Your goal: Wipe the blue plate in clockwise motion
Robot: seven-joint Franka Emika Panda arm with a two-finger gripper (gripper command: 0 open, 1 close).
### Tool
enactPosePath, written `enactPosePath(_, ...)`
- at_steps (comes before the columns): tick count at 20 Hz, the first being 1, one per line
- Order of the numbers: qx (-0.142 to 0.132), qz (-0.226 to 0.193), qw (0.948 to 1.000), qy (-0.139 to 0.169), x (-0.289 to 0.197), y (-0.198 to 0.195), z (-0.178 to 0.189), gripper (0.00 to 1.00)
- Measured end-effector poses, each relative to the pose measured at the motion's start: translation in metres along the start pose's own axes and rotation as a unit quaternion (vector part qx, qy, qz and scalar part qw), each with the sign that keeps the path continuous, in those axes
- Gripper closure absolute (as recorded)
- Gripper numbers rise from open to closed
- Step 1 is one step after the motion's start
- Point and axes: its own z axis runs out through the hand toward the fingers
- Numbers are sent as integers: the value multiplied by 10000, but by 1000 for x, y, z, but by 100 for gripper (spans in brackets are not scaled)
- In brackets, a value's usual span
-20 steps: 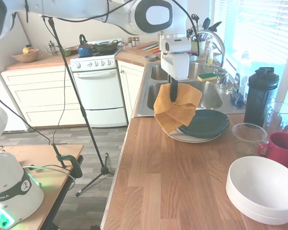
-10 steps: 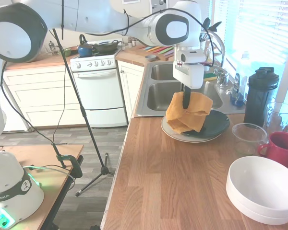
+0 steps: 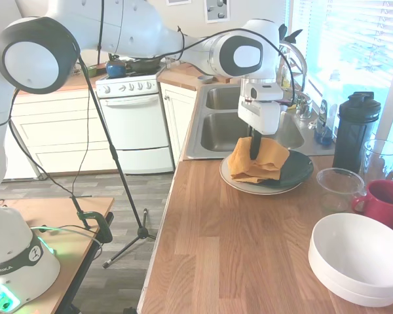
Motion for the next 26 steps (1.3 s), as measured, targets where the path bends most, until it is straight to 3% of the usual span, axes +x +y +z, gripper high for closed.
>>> enactPosePath(6,43,-69,10000,24,-13,-22,0,100)
enactPosePath(14,49,288,9996,31,33,-30,-5,100)
enactPosePath(26,94,767,9970,-78,99,7,1,100)
